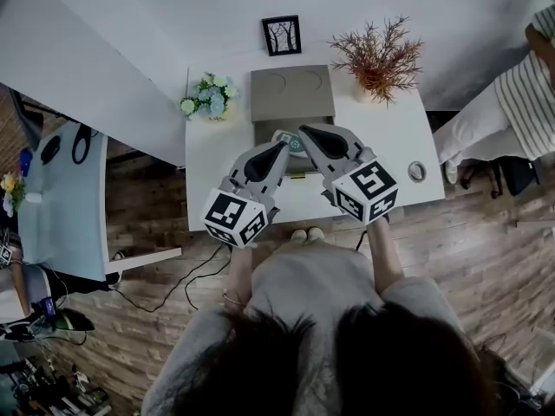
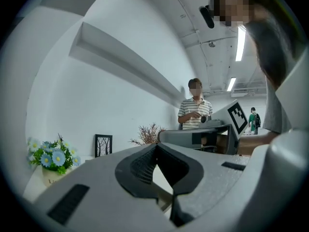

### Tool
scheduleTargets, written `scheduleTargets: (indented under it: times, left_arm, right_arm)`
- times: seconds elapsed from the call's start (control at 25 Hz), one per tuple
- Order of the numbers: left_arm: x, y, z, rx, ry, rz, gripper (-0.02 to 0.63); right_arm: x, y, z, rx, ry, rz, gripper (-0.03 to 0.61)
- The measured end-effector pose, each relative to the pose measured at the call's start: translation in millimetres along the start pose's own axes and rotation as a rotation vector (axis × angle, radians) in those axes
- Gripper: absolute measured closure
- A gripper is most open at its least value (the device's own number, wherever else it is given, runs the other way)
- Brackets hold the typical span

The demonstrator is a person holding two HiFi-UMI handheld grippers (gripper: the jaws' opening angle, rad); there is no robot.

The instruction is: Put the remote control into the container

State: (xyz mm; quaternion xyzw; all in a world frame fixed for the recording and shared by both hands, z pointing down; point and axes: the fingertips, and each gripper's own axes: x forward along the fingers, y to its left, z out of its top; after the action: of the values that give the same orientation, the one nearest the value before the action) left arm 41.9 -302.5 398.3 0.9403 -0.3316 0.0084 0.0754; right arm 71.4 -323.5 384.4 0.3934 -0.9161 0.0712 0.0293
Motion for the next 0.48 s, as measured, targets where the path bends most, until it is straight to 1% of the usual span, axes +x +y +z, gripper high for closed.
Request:
scheduleTargets:
  times: [0.32, 0.48]
  left_arm:
    - [-0.1, -10.3, 38.5, 0.082, -0.076, -0.009, 0.611]
    - [0.1, -14.4, 46.1, 0.118, -0.082, -0.014, 0.611]
  right_arm:
    - [-9.6, 0.5, 31.1, -0.057, -0.084, -0.008, 0.580]
    - [-13.7, 2.9, 46.4, -0.087, -0.126, -0.007, 0.581]
